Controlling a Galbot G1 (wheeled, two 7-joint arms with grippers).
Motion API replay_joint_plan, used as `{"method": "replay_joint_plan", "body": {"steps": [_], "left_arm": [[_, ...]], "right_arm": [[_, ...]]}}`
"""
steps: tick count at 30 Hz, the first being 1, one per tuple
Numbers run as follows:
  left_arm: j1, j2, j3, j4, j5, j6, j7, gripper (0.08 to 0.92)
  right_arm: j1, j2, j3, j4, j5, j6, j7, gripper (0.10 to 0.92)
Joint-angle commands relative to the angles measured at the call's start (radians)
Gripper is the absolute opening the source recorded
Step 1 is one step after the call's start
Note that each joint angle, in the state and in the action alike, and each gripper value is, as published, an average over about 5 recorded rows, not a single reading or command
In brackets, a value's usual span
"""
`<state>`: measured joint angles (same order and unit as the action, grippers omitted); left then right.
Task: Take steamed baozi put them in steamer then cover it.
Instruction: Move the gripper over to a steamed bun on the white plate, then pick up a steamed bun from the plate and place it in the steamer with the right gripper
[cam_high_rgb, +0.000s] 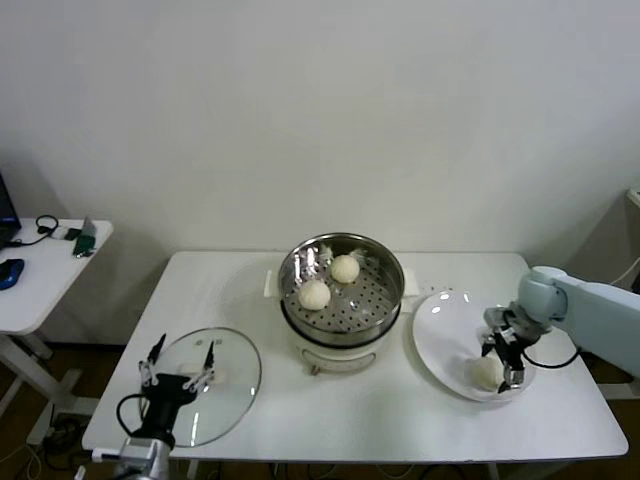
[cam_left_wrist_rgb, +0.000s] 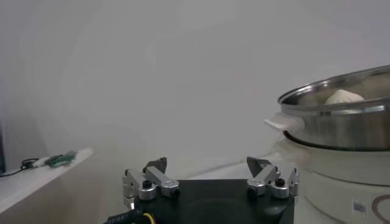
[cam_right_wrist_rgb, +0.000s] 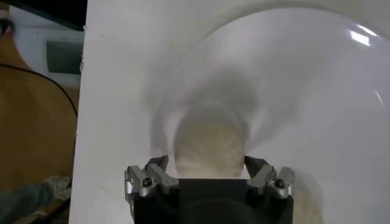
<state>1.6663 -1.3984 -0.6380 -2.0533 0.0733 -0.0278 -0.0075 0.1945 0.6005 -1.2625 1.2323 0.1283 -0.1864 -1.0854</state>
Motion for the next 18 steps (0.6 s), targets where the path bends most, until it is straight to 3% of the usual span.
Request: {"method": "replay_joint_plan", "body": {"steps": [1,11,18], "left_arm": [[0.002,0.0,-0.002,0.001,0.0,-0.002,-0.001,0.823],[0.003,-0.002,-0.001,0.002,0.003,-0.004,-0.003,0.823],[0.001,0.001,0.006,0.005,0.004,-0.006,-0.003,0.823]], "right_arm": [[-0.028,0.016,0.029,-0.023,-0.011,0.005,-0.005,0.787],[0.016,0.021,0.012,-0.024,0.011,0.028,0.004,0.713],[0.319,0.048,-0.17,-0.005,0.05,0.14,-0.033,0.704]]}}
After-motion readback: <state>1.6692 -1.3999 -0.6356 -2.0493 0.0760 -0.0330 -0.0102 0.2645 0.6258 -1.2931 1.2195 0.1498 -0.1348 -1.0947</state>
